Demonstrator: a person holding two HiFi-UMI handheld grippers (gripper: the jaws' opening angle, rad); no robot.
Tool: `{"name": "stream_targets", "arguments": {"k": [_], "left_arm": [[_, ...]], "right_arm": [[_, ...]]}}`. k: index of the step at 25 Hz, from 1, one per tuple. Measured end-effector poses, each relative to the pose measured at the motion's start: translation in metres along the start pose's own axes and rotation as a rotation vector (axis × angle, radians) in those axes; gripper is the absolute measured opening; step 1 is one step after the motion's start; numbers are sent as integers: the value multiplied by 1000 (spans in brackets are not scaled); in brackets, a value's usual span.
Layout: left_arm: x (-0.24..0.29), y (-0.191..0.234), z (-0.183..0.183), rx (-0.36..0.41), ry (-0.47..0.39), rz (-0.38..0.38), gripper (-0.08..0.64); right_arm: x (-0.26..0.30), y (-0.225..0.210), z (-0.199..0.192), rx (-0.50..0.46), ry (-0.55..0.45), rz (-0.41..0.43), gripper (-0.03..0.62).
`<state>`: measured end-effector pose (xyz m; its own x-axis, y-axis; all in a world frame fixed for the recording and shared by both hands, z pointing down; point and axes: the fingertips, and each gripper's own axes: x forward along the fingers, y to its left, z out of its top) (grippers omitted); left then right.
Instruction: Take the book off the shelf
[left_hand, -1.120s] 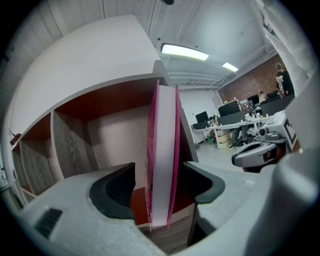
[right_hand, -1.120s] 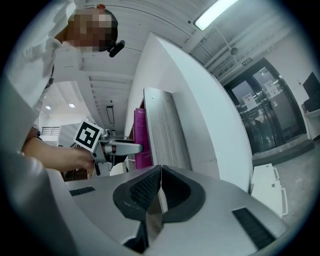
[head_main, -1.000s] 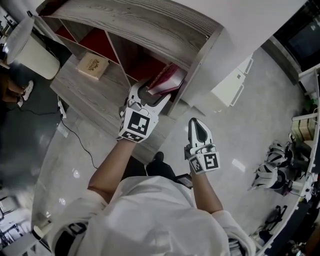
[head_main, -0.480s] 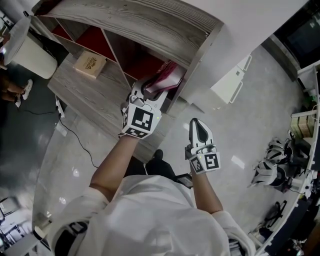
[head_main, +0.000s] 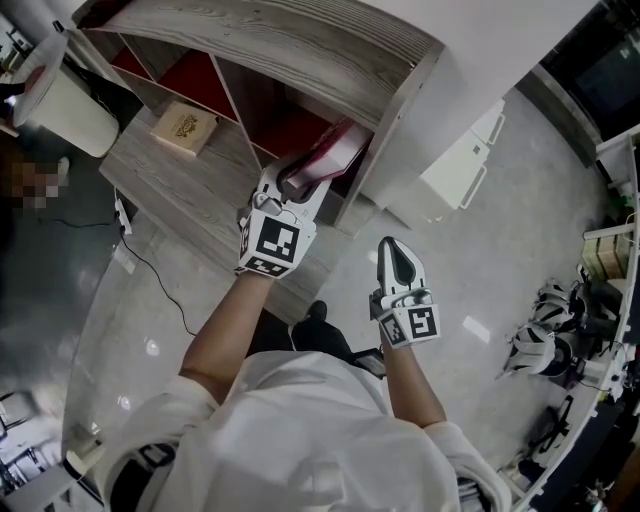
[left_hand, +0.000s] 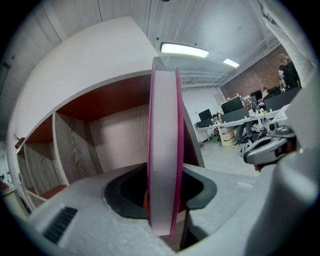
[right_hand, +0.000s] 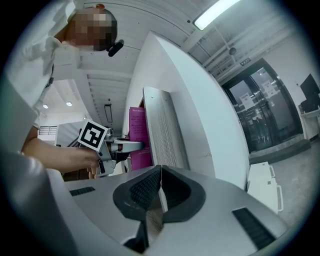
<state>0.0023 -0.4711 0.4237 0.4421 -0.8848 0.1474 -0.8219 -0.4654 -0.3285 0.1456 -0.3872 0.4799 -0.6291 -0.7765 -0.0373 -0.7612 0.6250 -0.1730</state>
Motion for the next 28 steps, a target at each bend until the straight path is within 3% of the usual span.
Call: {"name": "stream_targets", "arguments": {"k": [16,28], "left_arm": [[-74,-6,-7,62,18,3,149],[-166,2,-24,-12,-48,-24,149]], "right_arm": [[-13,34,15,-46,-30,5,15],[-41,87,17,-143,-2,-168,15]]}}
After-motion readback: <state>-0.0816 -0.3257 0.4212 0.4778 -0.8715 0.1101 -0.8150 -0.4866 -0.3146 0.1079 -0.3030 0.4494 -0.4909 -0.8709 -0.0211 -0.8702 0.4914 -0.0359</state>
